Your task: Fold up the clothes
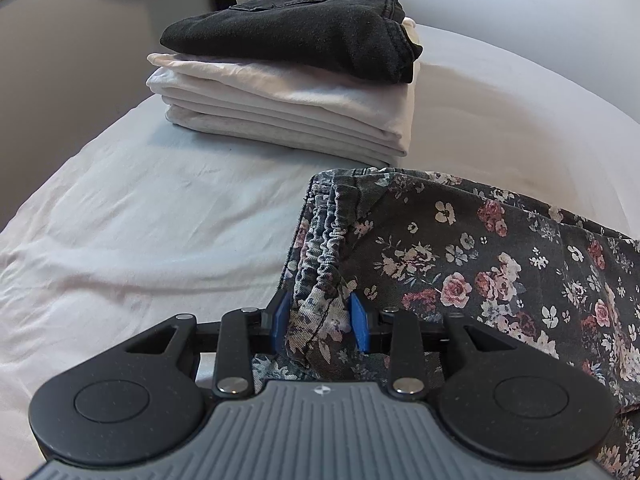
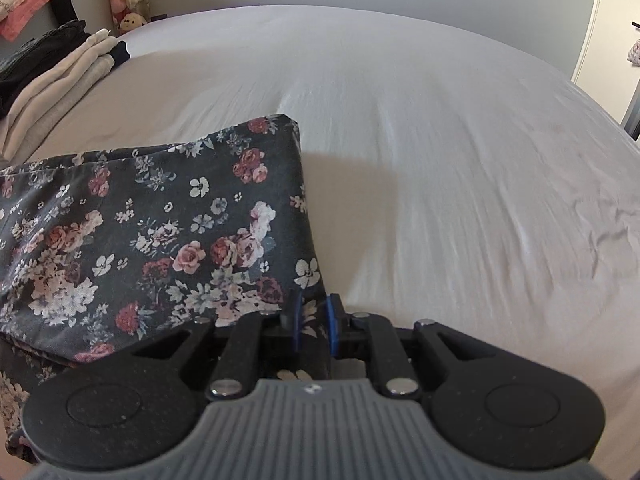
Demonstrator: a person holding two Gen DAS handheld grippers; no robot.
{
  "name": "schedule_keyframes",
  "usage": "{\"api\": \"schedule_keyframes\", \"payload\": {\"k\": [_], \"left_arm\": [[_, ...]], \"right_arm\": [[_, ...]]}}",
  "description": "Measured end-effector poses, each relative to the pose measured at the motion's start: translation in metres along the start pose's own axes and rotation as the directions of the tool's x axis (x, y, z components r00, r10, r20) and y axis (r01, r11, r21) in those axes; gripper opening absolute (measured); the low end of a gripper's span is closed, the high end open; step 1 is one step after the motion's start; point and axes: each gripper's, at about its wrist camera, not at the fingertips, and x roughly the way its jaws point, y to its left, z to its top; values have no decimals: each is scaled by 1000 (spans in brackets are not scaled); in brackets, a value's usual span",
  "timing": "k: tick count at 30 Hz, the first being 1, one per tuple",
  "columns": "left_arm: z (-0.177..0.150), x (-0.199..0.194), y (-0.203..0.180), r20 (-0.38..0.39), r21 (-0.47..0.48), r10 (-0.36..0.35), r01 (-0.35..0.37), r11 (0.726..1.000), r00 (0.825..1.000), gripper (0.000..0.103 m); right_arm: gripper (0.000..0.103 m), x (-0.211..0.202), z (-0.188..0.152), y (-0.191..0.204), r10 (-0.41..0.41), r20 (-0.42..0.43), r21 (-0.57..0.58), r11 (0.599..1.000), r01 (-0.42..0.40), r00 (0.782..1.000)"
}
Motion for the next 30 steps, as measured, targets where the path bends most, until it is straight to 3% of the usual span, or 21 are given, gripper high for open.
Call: {"api": "schedule_keyframes", "payload": {"k": [4,8,11,14,22,28,30], "left_arm": [[1,-1,-1,2,2,1,-1,1000,1000,39],[1,-1,-2,2,8,23,-23,1000,1000,49],[1,-1,-1,1,3,20,-20,1000,1000,49],[1,-1,0,-1,-3,18,-18,1000,1000,49],[1,-1,-1,-1,-1,23,-23,1000,1000,49],[1,-1,-1,-1,2,26,-26,1000,1000,49],[1,0,-2,-2,3,27,-27,1000,1000,49]], "right_arm": [[16,-15,6,-9,20,33,41,999,-21,999],[39,-21,13,-32,34,52,176,984,-43,998],[45,-13,12,-52,100,9,308,946,-98,995],[46,-3,5,-66,192,-36,413,897,-160,981],[52,8,2,-62,257,-44,426,879,-215,965],[52,21,6,-61,361,-48,456,837,-301,931],[47,23,5,-62,394,-46,466,821,-329,918]]}}
